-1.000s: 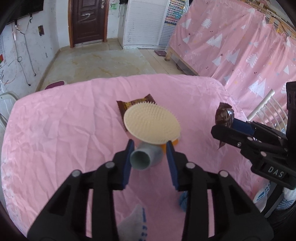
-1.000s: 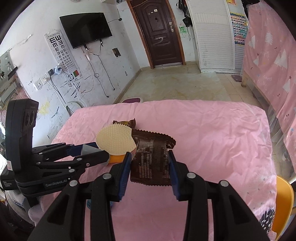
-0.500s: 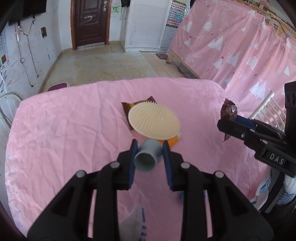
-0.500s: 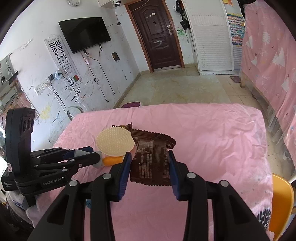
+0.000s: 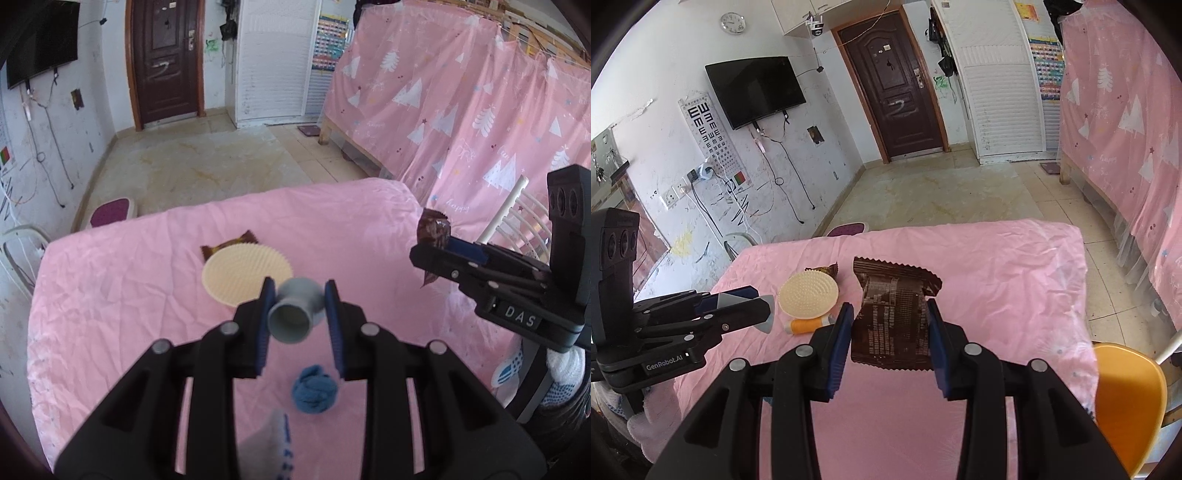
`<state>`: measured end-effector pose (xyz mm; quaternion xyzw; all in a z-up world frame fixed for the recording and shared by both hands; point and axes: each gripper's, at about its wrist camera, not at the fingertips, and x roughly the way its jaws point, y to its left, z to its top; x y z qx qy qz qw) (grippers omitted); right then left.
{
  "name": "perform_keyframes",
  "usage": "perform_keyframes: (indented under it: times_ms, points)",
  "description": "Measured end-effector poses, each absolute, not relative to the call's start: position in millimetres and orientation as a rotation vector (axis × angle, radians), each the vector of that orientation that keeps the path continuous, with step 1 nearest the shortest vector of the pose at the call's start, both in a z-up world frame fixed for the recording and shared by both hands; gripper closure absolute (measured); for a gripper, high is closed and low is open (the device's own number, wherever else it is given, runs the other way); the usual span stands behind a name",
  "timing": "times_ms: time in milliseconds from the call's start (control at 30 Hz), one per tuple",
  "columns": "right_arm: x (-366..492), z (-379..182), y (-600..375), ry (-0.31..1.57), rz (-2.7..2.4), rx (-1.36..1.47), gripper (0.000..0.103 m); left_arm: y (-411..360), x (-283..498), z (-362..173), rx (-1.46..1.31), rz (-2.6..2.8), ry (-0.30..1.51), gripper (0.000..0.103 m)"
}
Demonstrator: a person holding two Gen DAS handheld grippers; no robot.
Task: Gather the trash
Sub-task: 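Carry the grey cup and brown wrapper to the orange bucket and open both grippers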
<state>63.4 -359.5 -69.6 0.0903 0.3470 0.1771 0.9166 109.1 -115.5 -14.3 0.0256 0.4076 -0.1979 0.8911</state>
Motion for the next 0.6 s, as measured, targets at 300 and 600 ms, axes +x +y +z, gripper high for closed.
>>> perform_keyframes:
  times_ms: [300, 600]
  points:
    - [44, -65, -405, 0.672, 0.315, 0.226, 0.074, -167, 101, -7, 0.115, -0.462, 0.832, 0.077]
    - [18, -67, -474, 0.629, 0.217, 0.298, 0.074, -228, 96, -4, 0.174, -0.541, 0.837, 0.077]
